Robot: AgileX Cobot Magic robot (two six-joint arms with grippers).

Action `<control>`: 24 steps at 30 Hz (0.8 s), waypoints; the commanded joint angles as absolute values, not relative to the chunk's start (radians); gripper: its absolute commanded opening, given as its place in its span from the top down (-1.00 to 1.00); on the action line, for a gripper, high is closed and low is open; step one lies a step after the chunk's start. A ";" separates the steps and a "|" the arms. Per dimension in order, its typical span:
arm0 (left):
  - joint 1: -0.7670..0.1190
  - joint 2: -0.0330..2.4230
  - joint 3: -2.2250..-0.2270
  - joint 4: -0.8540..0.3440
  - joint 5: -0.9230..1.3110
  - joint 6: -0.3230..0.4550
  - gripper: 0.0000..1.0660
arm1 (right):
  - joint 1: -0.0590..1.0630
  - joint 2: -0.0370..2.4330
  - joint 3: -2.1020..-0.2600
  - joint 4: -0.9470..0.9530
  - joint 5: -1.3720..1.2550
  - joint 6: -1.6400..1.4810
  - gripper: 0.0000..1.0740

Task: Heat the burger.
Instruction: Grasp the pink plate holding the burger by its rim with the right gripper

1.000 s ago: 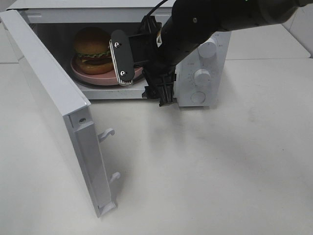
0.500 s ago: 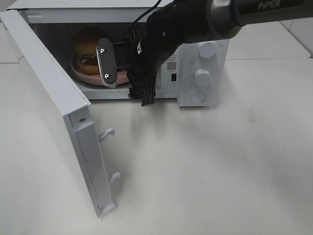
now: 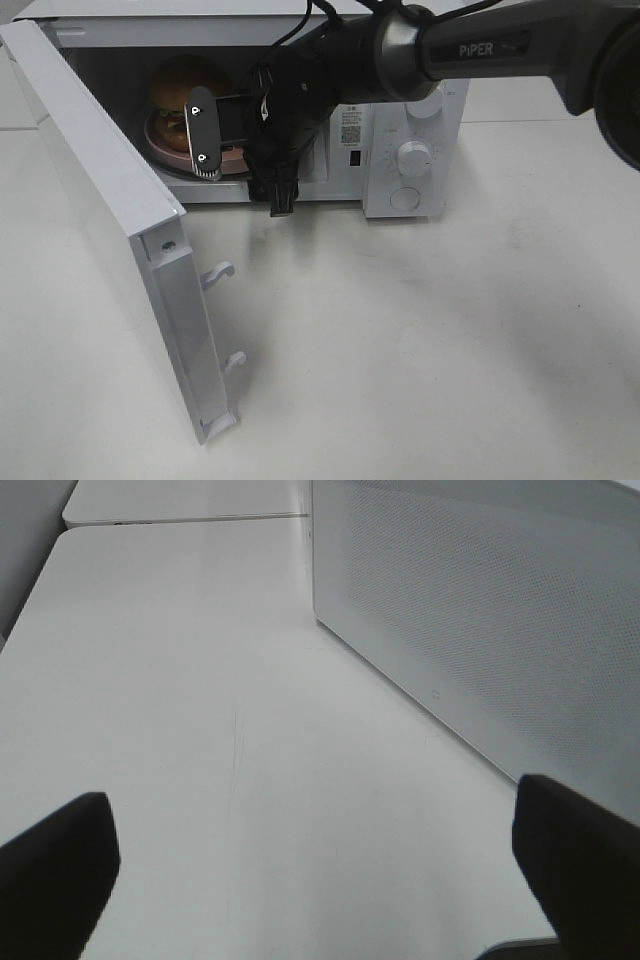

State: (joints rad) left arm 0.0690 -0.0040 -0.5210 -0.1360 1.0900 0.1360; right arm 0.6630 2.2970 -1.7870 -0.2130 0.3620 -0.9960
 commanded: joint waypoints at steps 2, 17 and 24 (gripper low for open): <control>0.074 -0.011 -0.519 -0.141 1.076 0.131 -0.87 | 0.667 2.336 -1.849 -0.227 0.389 -0.971 -0.48; 0.074 -0.011 -0.519 -0.141 1.076 0.132 -0.88 | 0.667 2.443 -1.987 -0.231 0.440 -0.923 -0.42; 0.074 -0.011 -0.519 -0.141 1.076 0.132 -0.88 | 0.667 2.465 -2.014 -0.228 0.441 -0.882 -0.05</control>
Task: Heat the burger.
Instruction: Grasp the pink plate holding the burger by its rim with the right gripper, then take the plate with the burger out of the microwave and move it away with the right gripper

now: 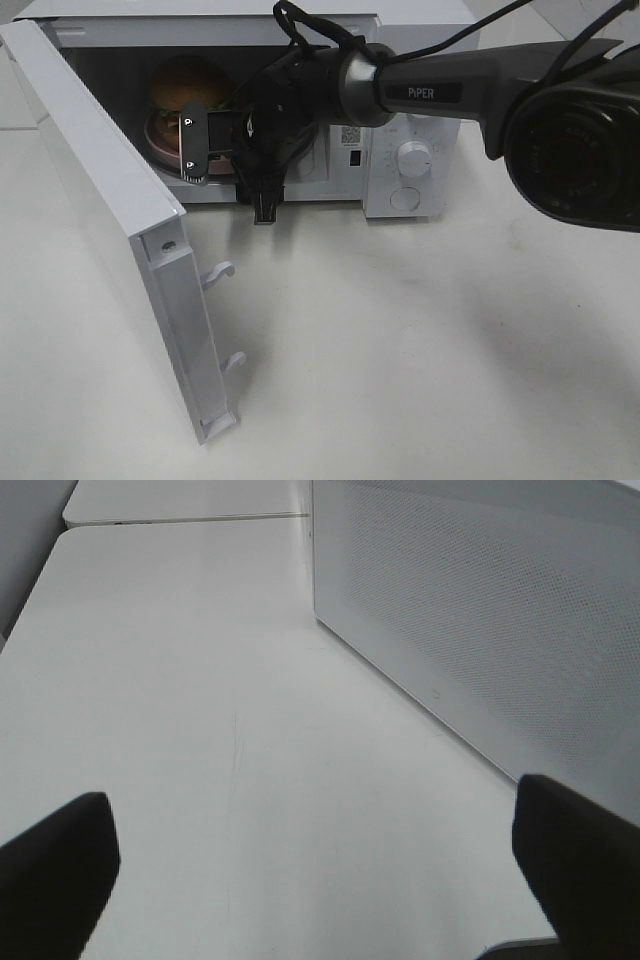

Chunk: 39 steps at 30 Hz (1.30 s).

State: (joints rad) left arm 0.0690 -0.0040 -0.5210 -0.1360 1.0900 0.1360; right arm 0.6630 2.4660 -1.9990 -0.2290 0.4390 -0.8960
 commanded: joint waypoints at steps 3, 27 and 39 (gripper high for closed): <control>0.074 -0.011 -0.519 -0.141 1.076 0.132 -0.88 | 0.667 2.465 -2.014 -0.228 0.457 -0.882 0.37; 0.074 -0.011 -0.519 -0.141 1.076 0.132 -0.88 | 0.691 2.367 -1.867 -0.245 0.518 -0.990 1.00; 0.074 -0.011 -0.519 -0.141 1.076 0.132 -0.88 | 0.714 2.277 -1.711 -0.384 0.460 -1.010 1.00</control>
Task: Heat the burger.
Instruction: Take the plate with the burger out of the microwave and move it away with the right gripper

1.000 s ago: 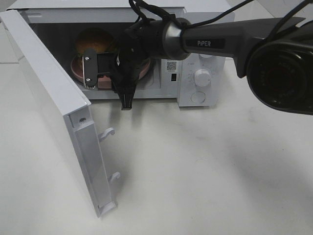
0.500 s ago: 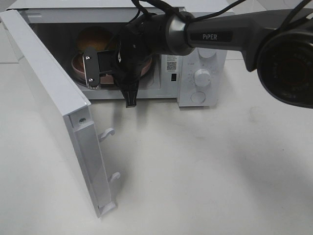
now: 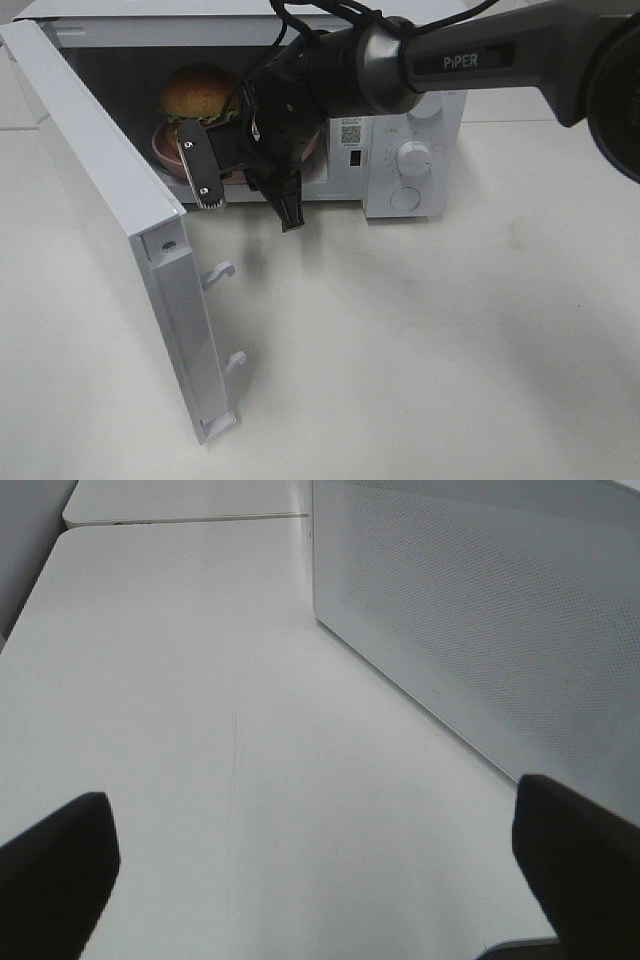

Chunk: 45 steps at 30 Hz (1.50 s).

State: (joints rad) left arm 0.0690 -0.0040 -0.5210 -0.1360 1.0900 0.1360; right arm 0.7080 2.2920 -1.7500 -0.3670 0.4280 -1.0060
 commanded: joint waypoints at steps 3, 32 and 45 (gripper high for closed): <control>0.074 -0.011 -0.519 -0.141 1.076 0.132 -0.88 | 0.714 2.265 -1.681 -0.412 0.444 -1.010 1.00; 0.074 -0.011 -0.519 -0.141 1.076 0.132 -0.88 | 0.687 2.041 -1.342 -0.285 0.041 -1.203 1.00; 0.074 -0.011 -0.519 -0.141 1.076 0.132 -0.88 | 0.666 1.915 -1.206 -0.110 0.018 -1.382 1.00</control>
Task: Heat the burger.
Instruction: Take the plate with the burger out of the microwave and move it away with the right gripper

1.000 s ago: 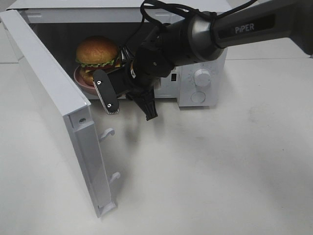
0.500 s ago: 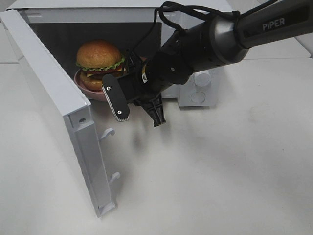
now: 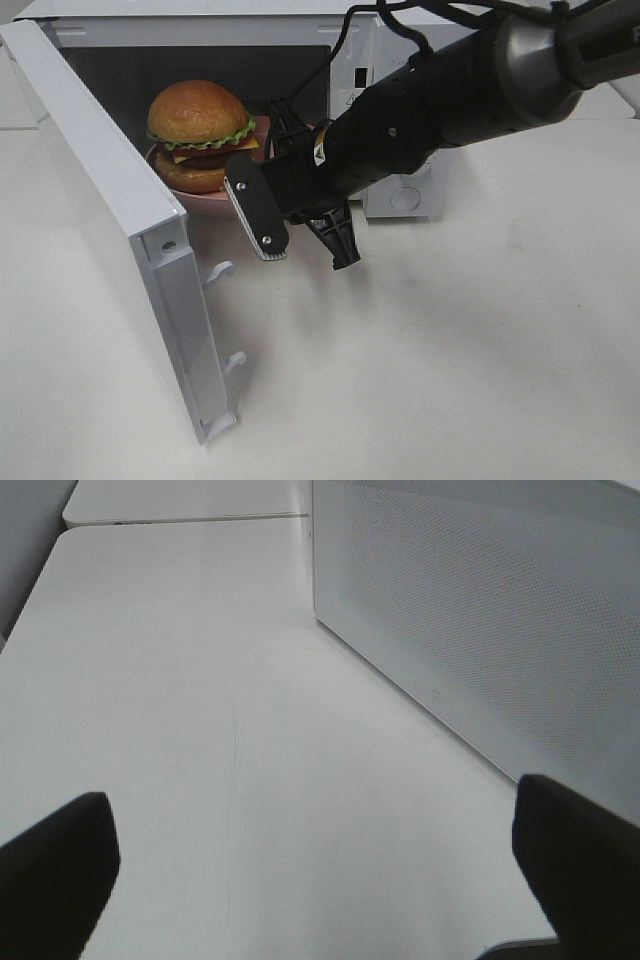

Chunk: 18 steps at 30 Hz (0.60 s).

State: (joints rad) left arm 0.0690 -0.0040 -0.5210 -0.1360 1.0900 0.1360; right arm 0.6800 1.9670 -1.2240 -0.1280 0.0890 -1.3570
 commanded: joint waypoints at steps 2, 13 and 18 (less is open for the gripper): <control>0.074 -0.011 -0.519 -0.141 1.076 0.132 -0.88 | 0.666 1.896 -1.185 -0.101 0.017 -1.385 1.00; 0.074 -0.011 -0.519 -0.141 1.076 0.132 -0.88 | 0.664 1.800 -1.087 -0.058 0.009 -1.426 1.00; 0.074 -0.011 -0.519 -0.141 1.076 0.132 -0.88 | 0.664 1.738 -1.020 -0.059 -0.006 -1.426 1.00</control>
